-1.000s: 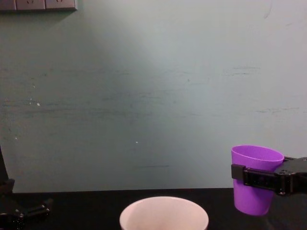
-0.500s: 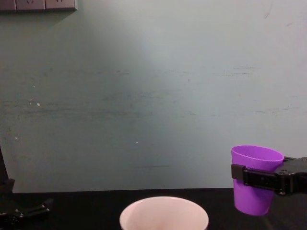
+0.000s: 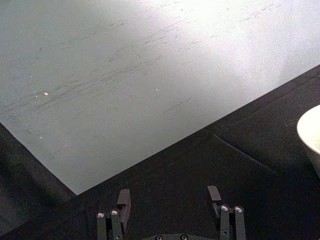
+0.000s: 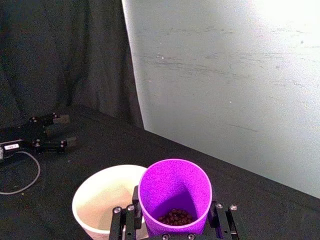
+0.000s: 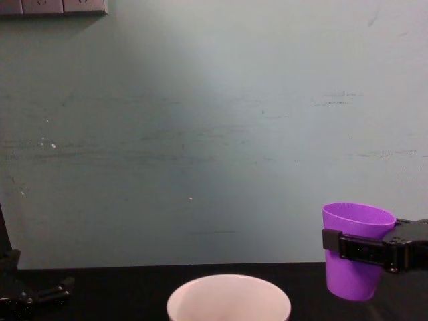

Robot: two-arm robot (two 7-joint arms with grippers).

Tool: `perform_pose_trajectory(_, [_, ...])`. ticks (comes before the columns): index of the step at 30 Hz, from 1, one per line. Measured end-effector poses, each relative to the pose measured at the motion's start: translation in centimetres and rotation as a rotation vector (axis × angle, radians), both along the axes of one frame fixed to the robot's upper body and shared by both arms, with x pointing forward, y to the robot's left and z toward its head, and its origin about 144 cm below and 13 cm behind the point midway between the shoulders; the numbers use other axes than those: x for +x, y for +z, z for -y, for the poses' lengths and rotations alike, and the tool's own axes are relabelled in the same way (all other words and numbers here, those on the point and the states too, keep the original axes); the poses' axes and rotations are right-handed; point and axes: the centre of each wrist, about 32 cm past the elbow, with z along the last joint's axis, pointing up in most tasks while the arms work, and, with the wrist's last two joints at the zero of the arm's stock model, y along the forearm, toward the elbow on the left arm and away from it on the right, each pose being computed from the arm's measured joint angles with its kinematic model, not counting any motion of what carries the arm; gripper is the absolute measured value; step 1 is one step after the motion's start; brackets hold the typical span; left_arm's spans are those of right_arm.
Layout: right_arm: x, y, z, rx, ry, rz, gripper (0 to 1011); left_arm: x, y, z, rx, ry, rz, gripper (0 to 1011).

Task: Pick up the cup and pour the mung beans from the cup into the bowl.

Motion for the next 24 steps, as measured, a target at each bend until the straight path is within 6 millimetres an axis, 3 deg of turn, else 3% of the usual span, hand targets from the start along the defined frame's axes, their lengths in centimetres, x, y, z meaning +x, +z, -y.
perform_pose_trajectory(24, [0.0, 0.0, 0.0, 0.0, 0.0, 0.0, 726, 0.0, 0.0, 0.0, 0.0, 0.0, 0.0, 1000])
